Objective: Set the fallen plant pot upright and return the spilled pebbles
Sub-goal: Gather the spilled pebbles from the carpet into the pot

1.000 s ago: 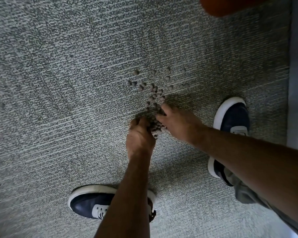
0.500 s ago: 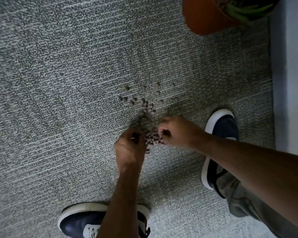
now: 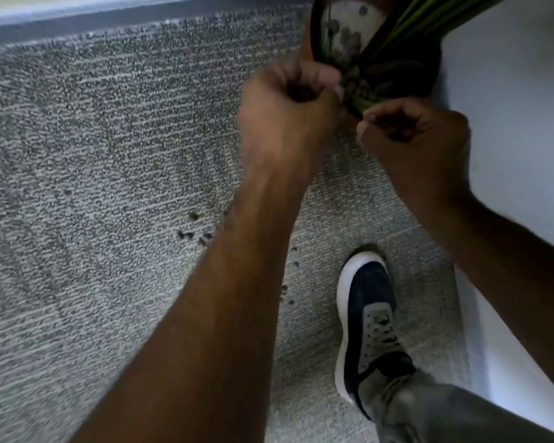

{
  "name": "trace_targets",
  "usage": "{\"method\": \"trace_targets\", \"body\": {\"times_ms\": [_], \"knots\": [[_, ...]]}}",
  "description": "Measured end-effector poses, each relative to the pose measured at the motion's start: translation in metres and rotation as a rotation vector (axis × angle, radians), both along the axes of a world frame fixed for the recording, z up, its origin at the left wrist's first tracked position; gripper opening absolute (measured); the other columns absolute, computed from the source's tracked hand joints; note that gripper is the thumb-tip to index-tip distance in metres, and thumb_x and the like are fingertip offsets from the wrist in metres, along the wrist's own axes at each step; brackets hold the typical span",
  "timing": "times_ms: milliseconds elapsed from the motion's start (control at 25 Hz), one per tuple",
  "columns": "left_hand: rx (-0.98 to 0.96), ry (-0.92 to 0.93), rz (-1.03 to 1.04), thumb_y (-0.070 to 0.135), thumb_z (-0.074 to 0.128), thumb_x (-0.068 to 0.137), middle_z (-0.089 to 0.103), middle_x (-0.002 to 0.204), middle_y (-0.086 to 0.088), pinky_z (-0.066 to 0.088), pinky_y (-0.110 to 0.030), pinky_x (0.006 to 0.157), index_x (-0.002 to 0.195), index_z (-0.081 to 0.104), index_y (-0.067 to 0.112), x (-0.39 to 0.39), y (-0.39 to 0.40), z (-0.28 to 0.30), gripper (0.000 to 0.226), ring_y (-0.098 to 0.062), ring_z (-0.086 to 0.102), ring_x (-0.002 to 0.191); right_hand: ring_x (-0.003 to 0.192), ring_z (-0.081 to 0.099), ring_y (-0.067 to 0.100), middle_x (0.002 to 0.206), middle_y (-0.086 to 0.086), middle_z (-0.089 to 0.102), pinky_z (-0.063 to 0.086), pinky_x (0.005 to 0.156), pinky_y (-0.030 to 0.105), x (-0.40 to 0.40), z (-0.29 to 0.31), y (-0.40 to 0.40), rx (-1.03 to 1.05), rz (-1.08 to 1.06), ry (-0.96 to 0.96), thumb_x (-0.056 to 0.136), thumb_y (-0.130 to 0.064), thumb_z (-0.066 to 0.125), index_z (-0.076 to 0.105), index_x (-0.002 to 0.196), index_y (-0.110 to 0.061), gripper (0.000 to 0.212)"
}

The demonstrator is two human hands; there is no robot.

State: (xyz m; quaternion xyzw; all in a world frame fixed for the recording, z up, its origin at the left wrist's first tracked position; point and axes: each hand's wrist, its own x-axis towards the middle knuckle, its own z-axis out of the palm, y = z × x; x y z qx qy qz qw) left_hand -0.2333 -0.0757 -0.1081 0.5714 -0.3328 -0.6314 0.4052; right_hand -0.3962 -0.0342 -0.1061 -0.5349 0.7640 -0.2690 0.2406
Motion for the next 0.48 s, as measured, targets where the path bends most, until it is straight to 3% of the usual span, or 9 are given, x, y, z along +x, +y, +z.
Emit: {"method": "trace_targets", "body": {"times_ms": [120,240,400,480], "knots": [[-0.046,-0.019,-0.004,0.002,0.075,0.077,0.076,0.077,-0.007,0.063,-0.043,0.073,0.078,0.075,0.010,-0.027,-0.044,0.010,0.008,-0.021,0.075,0.076,0.084,0.074,0.012,0.091,0.007,0.076,0.060,0.080,0.031,-0.014,0.011,-0.027,-0.016,-0.095,-0.022,0.084,-0.017,0.077,0.076,0.099,-0.005,0.020],[-0.005,-0.202,-0.149,0.008,0.072,0.080,0.077,0.090,-0.001,0.062,-0.036,0.079,0.090,0.078,0.017,-0.047,-0.059,0.007,0.014,-0.016,0.074,0.087,0.090,0.074,0.025,0.096,0.015,0.076,0.060,0.083,0.038,-0.019,0.011,-0.040,0.082,-0.152,-0.072,0.084,-0.013,0.077,0.075,0.104,0.000,0.024],[-0.087,-0.326,-0.462,0.016,0.064,0.086,0.073,0.114,0.002,0.054,-0.026,0.092,0.119,0.071,0.028,-0.053,-0.056,0.012,0.036,-0.016,0.068,0.107,0.093,0.072,0.016,0.105,0.014,0.075,0.059,0.083,0.026,-0.017,0.011,-0.045,0.094,-0.262,-0.151,0.086,-0.013,0.076,0.072,0.113,0.000,0.031],[-0.162,-0.379,-0.470,0.017,0.060,0.086,0.071,0.119,0.002,0.053,-0.023,0.094,0.126,0.067,0.027,-0.048,-0.051,0.020,0.042,-0.015,0.065,0.111,0.090,0.069,0.004,0.103,0.008,0.074,0.053,0.076,0.012,-0.009,0.010,-0.029,0.017,-0.215,-0.061,0.088,-0.016,0.074,0.072,0.112,-0.003,0.028]]}}
